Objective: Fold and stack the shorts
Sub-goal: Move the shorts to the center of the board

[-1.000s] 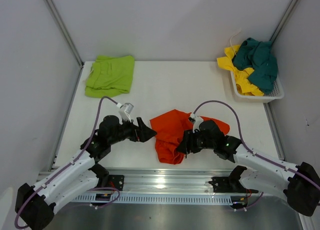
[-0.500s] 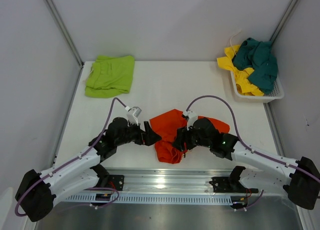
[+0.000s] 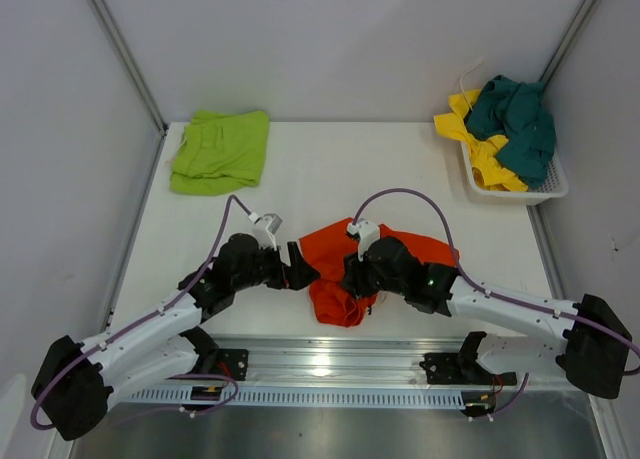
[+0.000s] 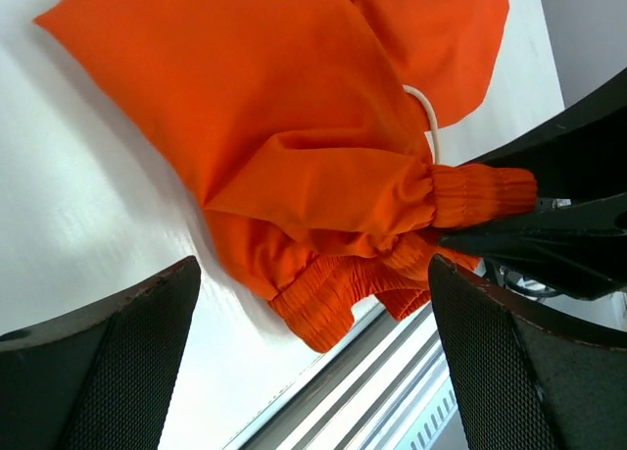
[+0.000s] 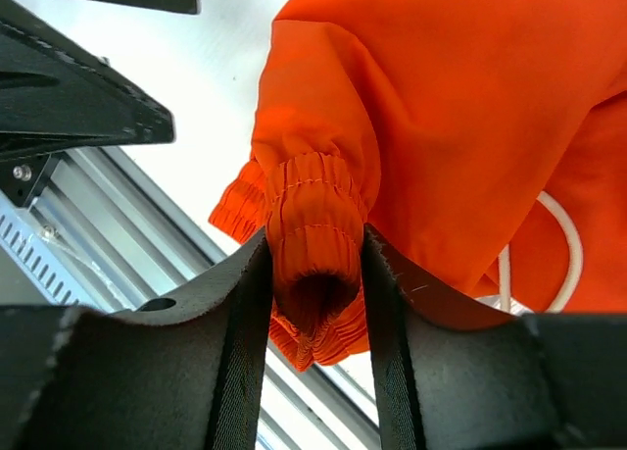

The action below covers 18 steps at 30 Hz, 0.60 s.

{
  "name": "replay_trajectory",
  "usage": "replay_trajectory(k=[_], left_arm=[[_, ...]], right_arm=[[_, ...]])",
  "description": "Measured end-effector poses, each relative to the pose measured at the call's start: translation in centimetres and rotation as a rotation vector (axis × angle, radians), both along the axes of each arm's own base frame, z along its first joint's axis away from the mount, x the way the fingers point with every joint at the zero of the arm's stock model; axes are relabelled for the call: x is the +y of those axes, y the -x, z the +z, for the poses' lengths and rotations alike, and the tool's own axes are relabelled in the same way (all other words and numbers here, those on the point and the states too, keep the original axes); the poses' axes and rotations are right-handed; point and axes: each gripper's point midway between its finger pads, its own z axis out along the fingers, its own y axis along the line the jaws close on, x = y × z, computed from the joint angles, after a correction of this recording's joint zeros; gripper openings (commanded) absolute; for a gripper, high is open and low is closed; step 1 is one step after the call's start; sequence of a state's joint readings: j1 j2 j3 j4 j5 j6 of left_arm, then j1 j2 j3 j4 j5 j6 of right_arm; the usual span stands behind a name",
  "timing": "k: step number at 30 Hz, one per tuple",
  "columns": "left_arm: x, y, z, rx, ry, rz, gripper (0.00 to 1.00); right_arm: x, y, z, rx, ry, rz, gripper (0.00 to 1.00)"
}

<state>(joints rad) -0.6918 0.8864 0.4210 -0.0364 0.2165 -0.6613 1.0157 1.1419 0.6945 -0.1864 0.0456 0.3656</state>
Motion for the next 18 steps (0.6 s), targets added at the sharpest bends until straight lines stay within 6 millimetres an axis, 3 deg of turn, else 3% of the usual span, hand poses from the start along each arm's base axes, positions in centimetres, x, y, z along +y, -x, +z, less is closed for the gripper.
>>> replay_trajectory(k=[2,3,4,5,11,15,18], left_arm=[[0.4,-0.1,0.3,-0.003,-0.015,0.015,0.99],[0.7,-0.3,0.7,-0.009,-0.019,0.028,0.99],[0.8,-0.5,1.2,-0.017,-0.019,0.035,0.99],[1.0,-0.8,1.7,-0.026,-0.017,0.045,0.99],[2.0,-3.3,3.7,-0.055,-0.014,0.109,0.99],[1.8,-4.9,2.9,-0.010,-0.036,0.124,0.99],[0.6,-5.8,1.9,0.043,-0.043,0.107,0.99]], right_arm=[[-0.1,-0.1,0.2,-0.010,-0.001,-0.006,0.33],[-0.1,-0.2,0.4,-0.020,-0.003,-0.011,0.23],[-0.2,-0.3,0.8,-0.032,-0.010,-0.012,0.06],[-0.4,-0.3,1.3,-0.049,-0.020,-0.014,0.00],[-2.2,0.0,5.9,-0.150,-0.138,-0.068,0.00],[-4.3,0.8,8.0,-0.197,-0.199,-0.103,0.00],[-5.8,1.2,8.4,-0.205,-0.210,-0.131,0.00]])
